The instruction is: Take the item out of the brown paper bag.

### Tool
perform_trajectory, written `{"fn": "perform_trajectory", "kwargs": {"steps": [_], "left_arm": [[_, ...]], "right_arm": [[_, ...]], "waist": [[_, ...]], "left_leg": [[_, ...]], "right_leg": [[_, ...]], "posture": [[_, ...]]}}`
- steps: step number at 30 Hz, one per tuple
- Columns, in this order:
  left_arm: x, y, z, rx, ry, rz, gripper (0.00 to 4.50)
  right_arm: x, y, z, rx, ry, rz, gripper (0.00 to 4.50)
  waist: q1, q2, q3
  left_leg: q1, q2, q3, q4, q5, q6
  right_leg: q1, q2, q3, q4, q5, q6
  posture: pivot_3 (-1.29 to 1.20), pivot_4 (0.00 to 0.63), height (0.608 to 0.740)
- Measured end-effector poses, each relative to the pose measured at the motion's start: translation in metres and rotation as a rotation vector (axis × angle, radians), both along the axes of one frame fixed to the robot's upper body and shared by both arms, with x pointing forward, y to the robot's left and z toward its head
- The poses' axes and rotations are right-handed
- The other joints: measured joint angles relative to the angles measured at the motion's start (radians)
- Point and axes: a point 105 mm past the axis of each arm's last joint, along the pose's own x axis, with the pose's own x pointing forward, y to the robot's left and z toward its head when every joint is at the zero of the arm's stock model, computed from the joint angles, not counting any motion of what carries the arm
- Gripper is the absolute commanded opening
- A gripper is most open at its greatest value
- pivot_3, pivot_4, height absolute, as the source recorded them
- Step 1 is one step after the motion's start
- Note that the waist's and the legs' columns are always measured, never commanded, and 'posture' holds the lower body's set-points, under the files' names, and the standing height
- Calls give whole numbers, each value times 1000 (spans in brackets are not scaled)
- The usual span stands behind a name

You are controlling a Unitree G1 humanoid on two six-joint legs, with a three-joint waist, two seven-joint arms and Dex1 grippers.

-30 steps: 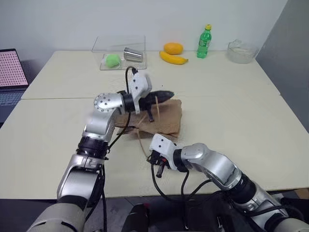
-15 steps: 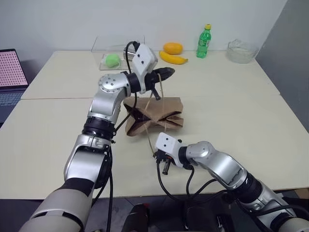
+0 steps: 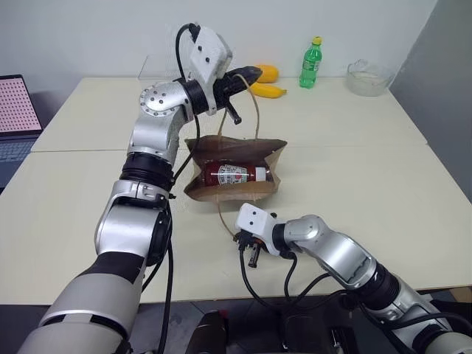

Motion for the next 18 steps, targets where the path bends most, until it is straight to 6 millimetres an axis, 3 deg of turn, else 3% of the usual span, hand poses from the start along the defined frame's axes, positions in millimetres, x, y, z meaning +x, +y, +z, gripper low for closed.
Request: {"fn": "perform_trajectory", "kwargs": {"steps": [1,4,9,14,15,18], "left_arm": [[-4,0,-2,0,27,-29,0],[-13,4,-10,5,97,-91,0],[-26,4,-18,18,159,-147,0],[-38,3,-22,32,207,-204,0],[-41,2,-21,30,218,-216,0],[-51,-2,-21,21,282,-276,0]], "right_arm": [[1,-1,1,6,0,-7,35],[6,-6,12,41,-19,-31,658],[2,-13,39,102,-67,-32,2388],[-14,-34,66,142,-82,-17,4225],[-16,-38,70,153,-79,-17,4466],[-23,-59,89,170,-77,-21,4466]], "waist": [[-1,0,0],[-3,0,0],[-1,0,0],[1,0,0],[2,0,0],[2,0,0]], "left_leg": [[0,0,0,0,0,0],[0,0,0,0,0,0],[0,0,-1,0,0,0],[0,0,0,0,0,0],[0,0,0,0,0,0],[-1,0,0,0,0,0]], "right_leg": [[0,0,0,0,0,0],[0,0,0,0,0,0],[0,0,0,0,0,0],[0,0,0,0,0,0],[0,0,0,0,0,0],[0,0,0,0,0,0]], "posture": [[0,150,740],[0,150,740],[0,150,740],[0,150,740],[0,150,740],[0,150,740]]}}
